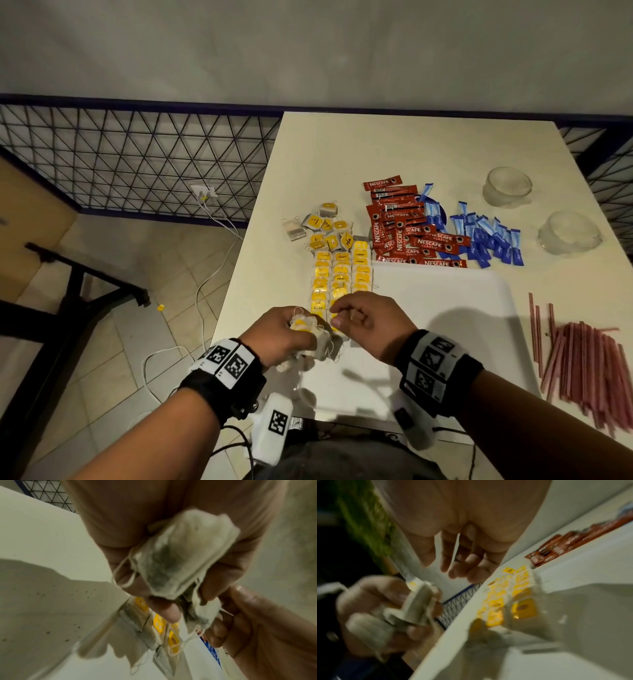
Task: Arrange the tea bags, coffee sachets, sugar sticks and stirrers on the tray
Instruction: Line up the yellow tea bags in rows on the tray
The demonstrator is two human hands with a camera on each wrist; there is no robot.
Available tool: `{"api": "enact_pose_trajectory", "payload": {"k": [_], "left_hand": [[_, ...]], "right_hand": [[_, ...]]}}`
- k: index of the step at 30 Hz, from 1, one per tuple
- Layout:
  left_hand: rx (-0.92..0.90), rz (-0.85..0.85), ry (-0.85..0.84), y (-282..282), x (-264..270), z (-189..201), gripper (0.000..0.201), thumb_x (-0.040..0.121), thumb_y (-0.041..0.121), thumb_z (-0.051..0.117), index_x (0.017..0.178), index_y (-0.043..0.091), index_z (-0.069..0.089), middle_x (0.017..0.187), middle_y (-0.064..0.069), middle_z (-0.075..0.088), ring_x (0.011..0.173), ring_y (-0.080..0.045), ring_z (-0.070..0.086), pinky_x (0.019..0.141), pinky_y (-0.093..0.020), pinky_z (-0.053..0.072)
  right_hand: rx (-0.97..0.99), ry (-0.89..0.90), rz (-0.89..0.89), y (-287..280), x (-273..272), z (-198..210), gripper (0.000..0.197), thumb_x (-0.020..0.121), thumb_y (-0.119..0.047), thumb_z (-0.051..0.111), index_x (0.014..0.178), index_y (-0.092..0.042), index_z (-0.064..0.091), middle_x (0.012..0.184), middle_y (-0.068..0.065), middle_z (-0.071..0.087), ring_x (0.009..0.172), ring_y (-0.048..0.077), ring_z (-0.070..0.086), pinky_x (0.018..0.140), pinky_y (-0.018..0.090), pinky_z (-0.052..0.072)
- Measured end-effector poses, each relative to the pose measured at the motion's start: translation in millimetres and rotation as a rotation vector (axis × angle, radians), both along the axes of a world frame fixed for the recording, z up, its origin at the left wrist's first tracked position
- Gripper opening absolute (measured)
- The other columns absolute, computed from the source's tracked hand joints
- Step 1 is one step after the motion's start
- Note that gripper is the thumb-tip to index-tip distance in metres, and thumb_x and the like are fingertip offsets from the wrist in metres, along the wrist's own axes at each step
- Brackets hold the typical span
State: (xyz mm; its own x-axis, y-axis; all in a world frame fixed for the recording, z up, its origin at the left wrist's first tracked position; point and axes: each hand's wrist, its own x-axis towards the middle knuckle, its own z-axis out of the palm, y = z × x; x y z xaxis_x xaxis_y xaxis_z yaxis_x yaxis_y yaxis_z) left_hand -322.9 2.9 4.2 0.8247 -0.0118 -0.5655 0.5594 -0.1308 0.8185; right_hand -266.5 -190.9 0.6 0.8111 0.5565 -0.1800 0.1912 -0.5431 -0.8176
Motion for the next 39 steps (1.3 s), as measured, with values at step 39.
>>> {"api": "enact_pose_trajectory", "payload": {"k": [39], "left_hand": [[-0.366,0.475,0.047,9,9,-3,0.024,0.088,0.028,0.068,0.084,0.01,0.052,0.067,-0.014,0.053,0.043,-0.015,0.035,0.035,-0.014,0.026]], "right_hand": [[0.291,0.179,-0.069,15,10,25,0.024,0.08,-0.01,0.073,0.073,-0.022,0.054,0.085,0.008,0.065,0.06,0.007,0.057,0.059,0.03,0.043]]}}
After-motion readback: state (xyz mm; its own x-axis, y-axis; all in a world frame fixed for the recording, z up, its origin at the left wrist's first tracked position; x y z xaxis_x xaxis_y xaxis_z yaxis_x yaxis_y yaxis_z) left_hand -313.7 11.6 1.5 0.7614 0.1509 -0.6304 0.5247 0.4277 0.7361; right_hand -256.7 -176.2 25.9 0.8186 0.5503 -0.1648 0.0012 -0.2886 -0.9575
